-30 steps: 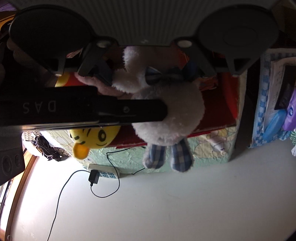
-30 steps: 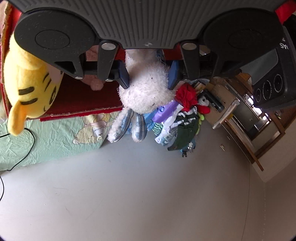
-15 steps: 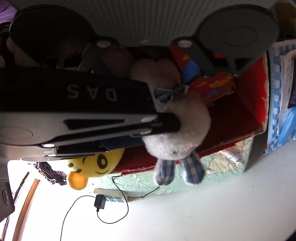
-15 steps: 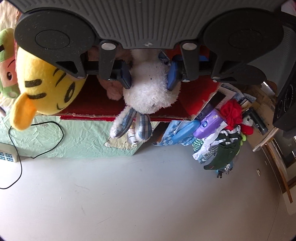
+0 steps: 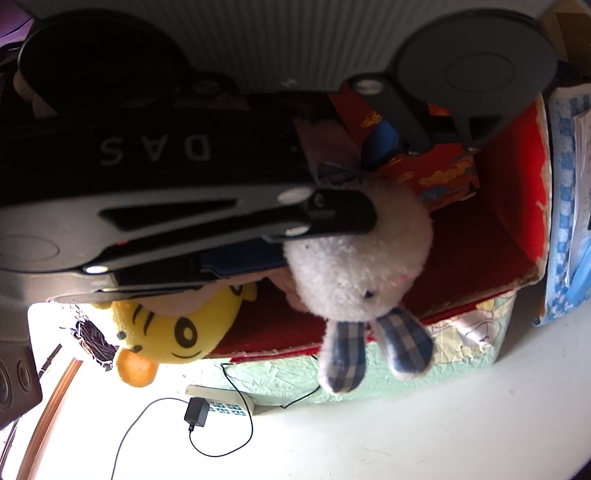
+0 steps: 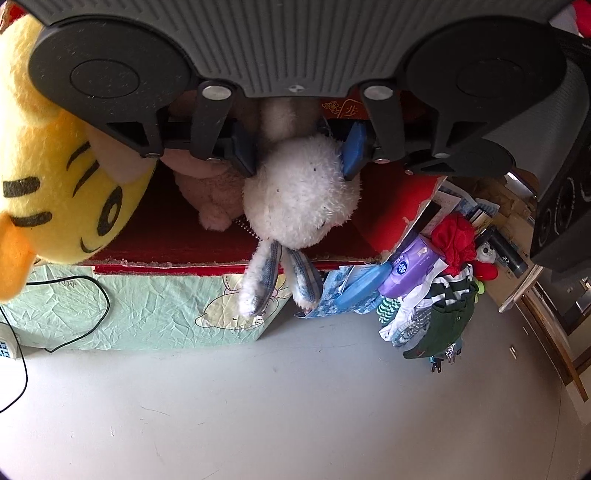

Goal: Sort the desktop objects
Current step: 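Lower the rabbit into the box and open the right gripper, then move the right gripper to the second white rabbit beside the green plush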

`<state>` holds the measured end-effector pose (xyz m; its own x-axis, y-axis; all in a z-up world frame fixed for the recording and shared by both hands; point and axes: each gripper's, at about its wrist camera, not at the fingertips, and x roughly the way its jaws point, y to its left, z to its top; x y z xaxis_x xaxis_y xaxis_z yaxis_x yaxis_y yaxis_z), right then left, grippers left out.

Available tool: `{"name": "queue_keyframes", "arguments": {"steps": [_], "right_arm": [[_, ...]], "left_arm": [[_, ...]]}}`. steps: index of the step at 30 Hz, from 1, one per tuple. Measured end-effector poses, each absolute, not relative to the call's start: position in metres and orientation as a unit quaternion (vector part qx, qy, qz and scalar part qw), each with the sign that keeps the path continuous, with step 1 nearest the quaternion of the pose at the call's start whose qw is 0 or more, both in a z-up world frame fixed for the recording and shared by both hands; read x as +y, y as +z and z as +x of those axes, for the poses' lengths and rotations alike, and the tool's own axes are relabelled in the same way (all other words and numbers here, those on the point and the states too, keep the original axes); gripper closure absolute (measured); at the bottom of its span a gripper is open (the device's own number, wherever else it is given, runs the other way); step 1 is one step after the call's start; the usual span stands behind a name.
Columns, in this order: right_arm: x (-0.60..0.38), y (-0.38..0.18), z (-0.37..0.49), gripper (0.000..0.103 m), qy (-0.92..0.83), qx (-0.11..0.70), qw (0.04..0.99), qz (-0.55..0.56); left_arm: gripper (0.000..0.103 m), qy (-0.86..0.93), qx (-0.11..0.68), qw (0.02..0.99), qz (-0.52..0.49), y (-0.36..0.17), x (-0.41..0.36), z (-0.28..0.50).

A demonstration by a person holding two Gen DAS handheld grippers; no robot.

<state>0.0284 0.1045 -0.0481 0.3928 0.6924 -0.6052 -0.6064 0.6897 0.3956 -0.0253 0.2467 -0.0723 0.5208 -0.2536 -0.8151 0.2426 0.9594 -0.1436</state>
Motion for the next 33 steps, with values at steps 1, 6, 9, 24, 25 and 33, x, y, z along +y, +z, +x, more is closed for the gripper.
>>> {"name": "queue_keyframes", "arguments": {"steps": [1,6,9,24,25,33], "right_arm": [[0.103,-0.048,0.029,0.048,0.389,0.389,0.832,0.062],[0.098,-0.041,0.023,0.045,0.389,0.381,0.836,0.073],[0.093,-0.037,0.019,0.044,0.386,0.376,0.839,0.075],[0.044,-0.028,-0.002,0.061,0.384,0.360,0.838,0.143],[0.035,-0.026,-0.008,0.061,0.386,0.354,0.838,0.152],[-0.030,-0.020,-0.031,0.061,0.345,0.326,0.853,0.216]], "left_arm": [[0.019,-0.143,0.468,0.872,-0.005,-0.072,0.245,-0.025],[0.019,-0.144,0.466,0.873,0.000,-0.070,0.244,-0.028],[0.018,-0.147,0.463,0.874,-0.001,-0.068,0.245,-0.031],[0.015,-0.147,0.443,0.884,0.005,-0.057,0.241,-0.049],[0.014,-0.146,0.439,0.886,0.004,-0.054,0.241,-0.051],[0.014,-0.144,0.407,0.902,0.006,-0.033,0.223,-0.065]]}}
